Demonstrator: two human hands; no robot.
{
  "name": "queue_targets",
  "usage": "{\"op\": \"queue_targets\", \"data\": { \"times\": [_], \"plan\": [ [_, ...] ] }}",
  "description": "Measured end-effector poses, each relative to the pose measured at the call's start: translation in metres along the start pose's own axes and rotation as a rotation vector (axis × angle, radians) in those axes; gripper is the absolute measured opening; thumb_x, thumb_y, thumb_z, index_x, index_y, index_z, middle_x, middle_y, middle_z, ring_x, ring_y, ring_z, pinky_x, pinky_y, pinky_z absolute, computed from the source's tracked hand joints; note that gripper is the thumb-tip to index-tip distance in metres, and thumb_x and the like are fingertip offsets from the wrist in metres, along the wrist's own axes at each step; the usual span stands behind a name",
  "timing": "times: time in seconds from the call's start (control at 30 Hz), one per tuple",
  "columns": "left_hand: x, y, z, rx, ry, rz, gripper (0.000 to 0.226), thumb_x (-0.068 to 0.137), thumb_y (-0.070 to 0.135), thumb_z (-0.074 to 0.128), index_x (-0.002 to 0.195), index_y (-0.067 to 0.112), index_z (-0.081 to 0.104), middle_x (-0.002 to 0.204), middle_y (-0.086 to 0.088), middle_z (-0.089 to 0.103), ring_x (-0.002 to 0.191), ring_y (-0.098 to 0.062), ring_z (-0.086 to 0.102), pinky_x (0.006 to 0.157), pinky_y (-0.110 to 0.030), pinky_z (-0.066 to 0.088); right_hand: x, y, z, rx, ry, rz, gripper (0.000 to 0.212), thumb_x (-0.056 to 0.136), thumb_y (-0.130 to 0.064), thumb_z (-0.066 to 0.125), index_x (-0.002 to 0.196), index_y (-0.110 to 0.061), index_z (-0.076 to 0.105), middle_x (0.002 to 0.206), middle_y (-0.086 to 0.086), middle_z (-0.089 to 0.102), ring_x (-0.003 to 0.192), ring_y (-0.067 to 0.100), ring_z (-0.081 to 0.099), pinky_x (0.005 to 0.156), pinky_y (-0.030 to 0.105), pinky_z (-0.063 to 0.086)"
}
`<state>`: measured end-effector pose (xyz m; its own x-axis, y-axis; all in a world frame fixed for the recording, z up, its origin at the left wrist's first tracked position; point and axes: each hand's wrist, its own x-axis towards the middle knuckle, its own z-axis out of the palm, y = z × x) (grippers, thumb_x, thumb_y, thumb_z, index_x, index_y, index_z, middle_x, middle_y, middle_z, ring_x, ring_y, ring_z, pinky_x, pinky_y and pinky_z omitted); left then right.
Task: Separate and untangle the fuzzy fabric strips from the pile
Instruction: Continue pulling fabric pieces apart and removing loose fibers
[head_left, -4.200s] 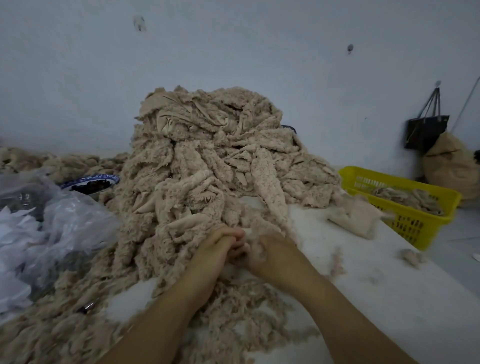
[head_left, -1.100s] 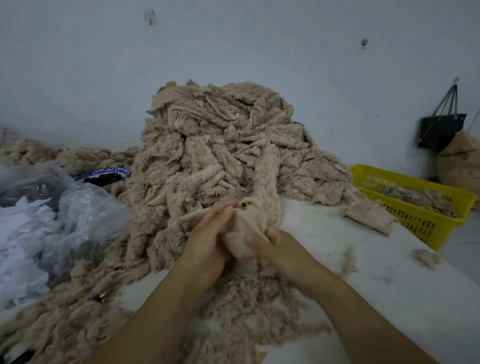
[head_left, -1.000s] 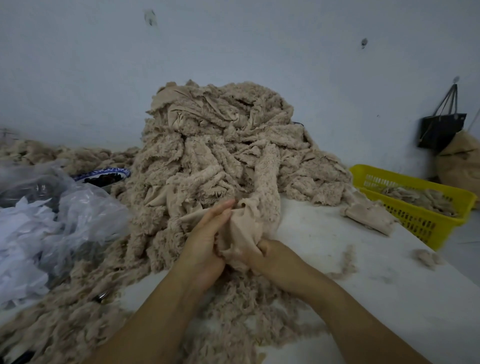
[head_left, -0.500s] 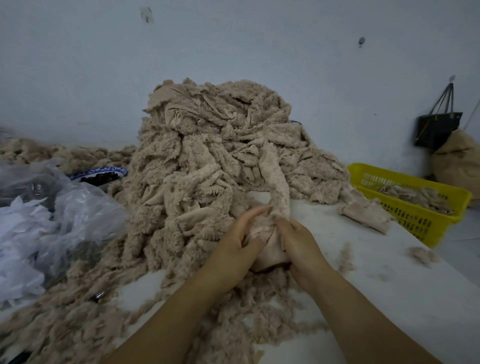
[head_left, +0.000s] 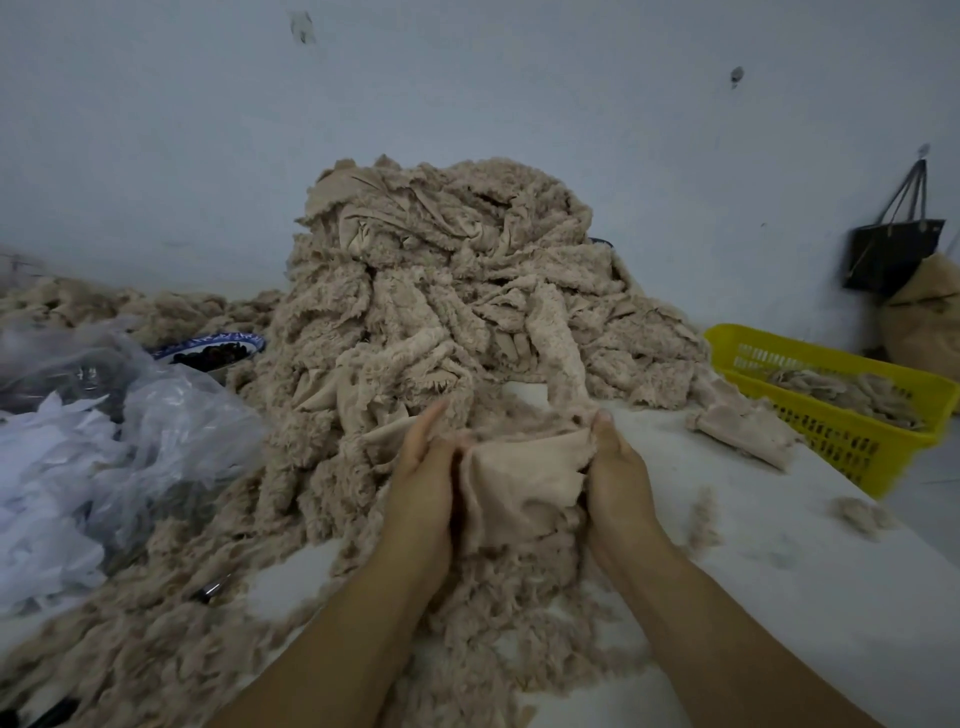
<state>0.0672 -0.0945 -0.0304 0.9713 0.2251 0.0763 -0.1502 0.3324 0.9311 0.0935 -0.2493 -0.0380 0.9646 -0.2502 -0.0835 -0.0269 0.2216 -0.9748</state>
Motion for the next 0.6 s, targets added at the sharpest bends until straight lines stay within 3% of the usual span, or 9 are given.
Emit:
{"op": "queue_targets", "data": {
  "times": [0.1, 0.2, 0.3, 0.37, 0.43, 0.53, 0.6],
  "plan": [
    [0.006, 0.003, -0.009, -0.106, 0.064, 0.013, 0.033, 0.106, 0.010, 0.039, 0.122, 0.032, 0.058, 0.069, 0.000, 0.064, 0.078, -0.015, 0.072, 0.062, -0.030, 0.057, 0.006, -0.004, -0.009, 0.086, 0.019, 0.017, 0.042, 0.102, -0.050, 0.040, 0.115, -0.021, 0.067, 0.097, 0.004, 0.076, 0.090, 0.024, 0.072, 0.079, 0.038, 0.059],
    [0.005, 0.001, -0.006, -0.050, 0.081, 0.049, 0.031, 0.107, 0.011, 0.036, 0.120, 0.028, 0.059, 0.067, 0.002, 0.063, 0.077, -0.013, 0.072, 0.058, -0.025, 0.056, 0.001, -0.003, -0.006, 0.017, -0.061, 0.004, 0.039, 0.104, -0.044, 0.041, 0.099, -0.020, 0.071, 0.083, 0.006, 0.076, 0.077, 0.020, 0.073, 0.067, 0.035, 0.059],
    [0.009, 0.002, -0.010, -0.074, 0.220, 0.101, 0.031, 0.102, 0.001, 0.037, 0.113, 0.018, 0.060, 0.062, 0.005, 0.066, 0.069, -0.009, 0.069, 0.057, -0.020, 0.052, -0.001, -0.008, -0.009, 0.044, -0.021, 0.031, 0.038, 0.103, -0.035, 0.046, 0.098, -0.004, 0.068, 0.090, 0.018, 0.072, 0.084, 0.034, 0.069, 0.079, 0.050, 0.059],
    [0.014, 0.006, -0.016, -0.128, 0.321, 0.115, 0.031, 0.099, -0.004, 0.037, 0.111, 0.014, 0.059, 0.060, 0.005, 0.066, 0.070, -0.009, 0.069, 0.057, -0.018, 0.050, 0.003, -0.014, -0.018, 0.132, 0.023, 0.053, 0.030, 0.099, -0.025, 0.049, 0.077, -0.010, 0.062, 0.074, 0.013, 0.061, 0.072, 0.031, 0.059, 0.068, 0.040, 0.055],
    [0.017, 0.007, -0.019, -0.156, 0.397, 0.119, 0.030, 0.099, -0.006, 0.037, 0.108, 0.014, 0.058, 0.064, 0.004, 0.067, 0.073, -0.010, 0.071, 0.056, -0.017, 0.050, 0.006, -0.017, -0.024, 0.206, 0.071, 0.091, 0.028, 0.097, -0.022, 0.048, 0.070, -0.018, 0.049, 0.066, 0.007, 0.049, 0.065, 0.024, 0.047, 0.064, 0.034, 0.045],
    [0.018, 0.005, -0.016, -0.150, 0.469, 0.125, 0.029, 0.100, -0.003, 0.037, 0.102, 0.018, 0.057, 0.079, -0.002, 0.068, 0.077, -0.008, 0.072, 0.057, -0.016, 0.048, 0.008, -0.021, -0.025, 0.348, 0.114, 0.199, 0.034, 0.100, -0.027, 0.048, 0.069, -0.016, 0.055, 0.058, 0.002, 0.057, 0.060, 0.020, 0.056, 0.064, 0.034, 0.052],
    [0.018, 0.006, -0.019, -0.184, 0.531, 0.129, 0.028, 0.103, 0.000, 0.035, 0.100, 0.019, 0.056, 0.085, -0.004, 0.068, 0.080, -0.008, 0.071, 0.058, -0.015, 0.049, 0.007, -0.025, -0.027, 0.438, 0.123, 0.282, 0.031, 0.100, -0.025, 0.046, 0.072, -0.016, 0.056, 0.066, 0.005, 0.056, 0.065, 0.022, 0.057, 0.069, 0.041, 0.054]
  ]
}}
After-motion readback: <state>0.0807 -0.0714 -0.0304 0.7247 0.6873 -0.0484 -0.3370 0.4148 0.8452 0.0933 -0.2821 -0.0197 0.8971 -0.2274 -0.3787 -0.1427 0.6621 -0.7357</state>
